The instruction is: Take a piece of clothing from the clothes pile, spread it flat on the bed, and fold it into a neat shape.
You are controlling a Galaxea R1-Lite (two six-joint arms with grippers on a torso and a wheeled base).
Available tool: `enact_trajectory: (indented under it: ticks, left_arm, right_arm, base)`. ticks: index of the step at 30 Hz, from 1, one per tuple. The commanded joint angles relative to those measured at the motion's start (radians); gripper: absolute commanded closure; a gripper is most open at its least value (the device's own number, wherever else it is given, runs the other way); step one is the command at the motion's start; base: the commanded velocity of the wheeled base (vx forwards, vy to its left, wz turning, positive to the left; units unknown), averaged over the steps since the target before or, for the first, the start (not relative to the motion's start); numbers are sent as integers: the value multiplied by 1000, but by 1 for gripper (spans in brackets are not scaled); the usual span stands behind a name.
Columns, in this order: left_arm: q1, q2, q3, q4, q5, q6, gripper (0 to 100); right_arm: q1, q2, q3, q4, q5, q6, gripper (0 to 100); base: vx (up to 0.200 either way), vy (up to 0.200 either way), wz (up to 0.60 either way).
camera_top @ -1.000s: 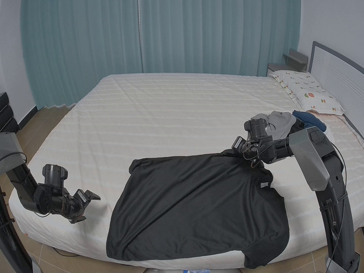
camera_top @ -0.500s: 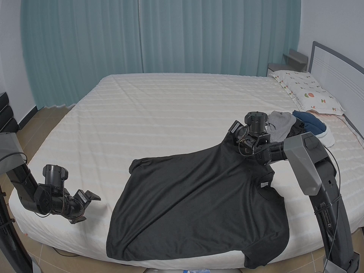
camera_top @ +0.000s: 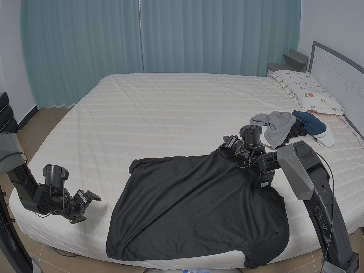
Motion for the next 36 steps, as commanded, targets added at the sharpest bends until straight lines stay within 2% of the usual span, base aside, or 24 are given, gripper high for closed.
enact_trajectory:
  ticks: [1,4,5,7,10,12,13,16,21,23,25,26,31,36]
  left_arm:
    - [1,0,0,0,-1,-2,0]
    - [1,0,2,0,-1,-2,0]
    - [1,-3,2,-2,-3,-7,0]
    - [2,-5,8,-17,-4,-19,0]
    - [2,-3,28,-68,-6,-28,0]
    - [2,-5,39,-82,-7,-28,0]
    - [2,-9,58,-115,-7,-28,0]
    - [4,-28,78,-158,-7,-39,0]
    - [-1,-54,71,-186,-9,-85,0]
    - [-8,-54,26,-186,-7,-119,0]
    - [-13,-54,20,-186,-7,-126,0]
    - [-41,-52,-30,-178,0,-160,0]
    - [-107,-44,-172,-131,9,-162,0]
    - [-185,64,-439,24,46,-163,0]
  right_arm:
    - [-4,-78,49,18,-12,5,0]
    - [-12,-125,106,16,-18,10,0]
    - [-23,-188,200,13,-18,20,0]
    - [-33,-264,329,12,-1,30,0]
    - [-49,-372,514,6,59,53,0]
    - [-53,-402,566,-7,71,62,0]
    - [-67,-486,712,-53,95,99,0]
    - [-81,-581,918,-129,129,148,0]
    - [-121,-730,1229,-335,164,172,0]
    - [-144,-771,1340,-426,192,191,0]
    - [-147,-774,1355,-436,198,192,0]
    - [-176,-785,1453,-527,235,200,0]
    - [-242,-768,1577,-671,263,205,0]
    - [-270,-776,1651,-795,329,275,0]
  base:
    - [0,0,0]
    - [0,0,0]
    - [0,0,0]
    - [0,0,0]
    - [0,0,0]
    - [0,0,0]
    - [0,0,0]
    - [0,0,0]
    - [0,0,0]
    - [0,0,0]
    - [0,0,0]
    - [0,0,0]
    - [0,0,0]
    - [0,0,0]
